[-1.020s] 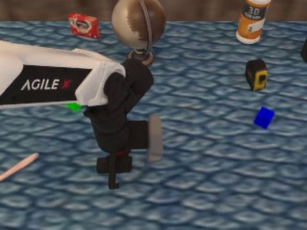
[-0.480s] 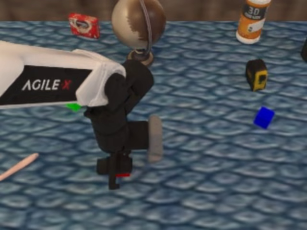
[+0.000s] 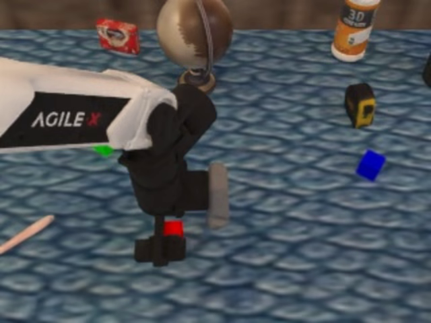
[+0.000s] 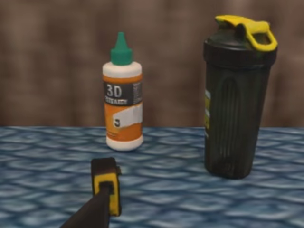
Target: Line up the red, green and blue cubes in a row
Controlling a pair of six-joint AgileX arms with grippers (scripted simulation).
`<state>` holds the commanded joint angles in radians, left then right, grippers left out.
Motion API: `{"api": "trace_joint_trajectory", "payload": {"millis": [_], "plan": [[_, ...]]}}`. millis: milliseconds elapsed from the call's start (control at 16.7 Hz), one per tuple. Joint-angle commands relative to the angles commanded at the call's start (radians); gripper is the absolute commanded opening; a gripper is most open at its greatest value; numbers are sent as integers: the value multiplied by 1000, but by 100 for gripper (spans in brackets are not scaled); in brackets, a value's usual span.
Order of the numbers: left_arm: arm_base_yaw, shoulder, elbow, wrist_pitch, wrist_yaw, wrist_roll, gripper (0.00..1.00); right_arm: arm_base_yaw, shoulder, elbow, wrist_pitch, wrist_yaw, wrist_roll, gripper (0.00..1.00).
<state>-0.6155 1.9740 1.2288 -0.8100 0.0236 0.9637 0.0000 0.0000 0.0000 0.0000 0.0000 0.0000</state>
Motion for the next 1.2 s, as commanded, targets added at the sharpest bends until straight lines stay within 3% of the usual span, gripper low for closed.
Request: {"api": "trace_joint_trajectory", "payload": {"millis": [480, 960, 1200], "plan": [[2, -2, 3, -4, 0, 1, 100, 0, 0, 0, 0, 0, 0, 100], [23, -94, 148, -245, -1, 2, 100, 0, 0, 0, 0, 0, 0, 100], [25, -102, 158, -259, -1, 1, 100, 0, 0, 0, 0, 0, 0, 100]]}}
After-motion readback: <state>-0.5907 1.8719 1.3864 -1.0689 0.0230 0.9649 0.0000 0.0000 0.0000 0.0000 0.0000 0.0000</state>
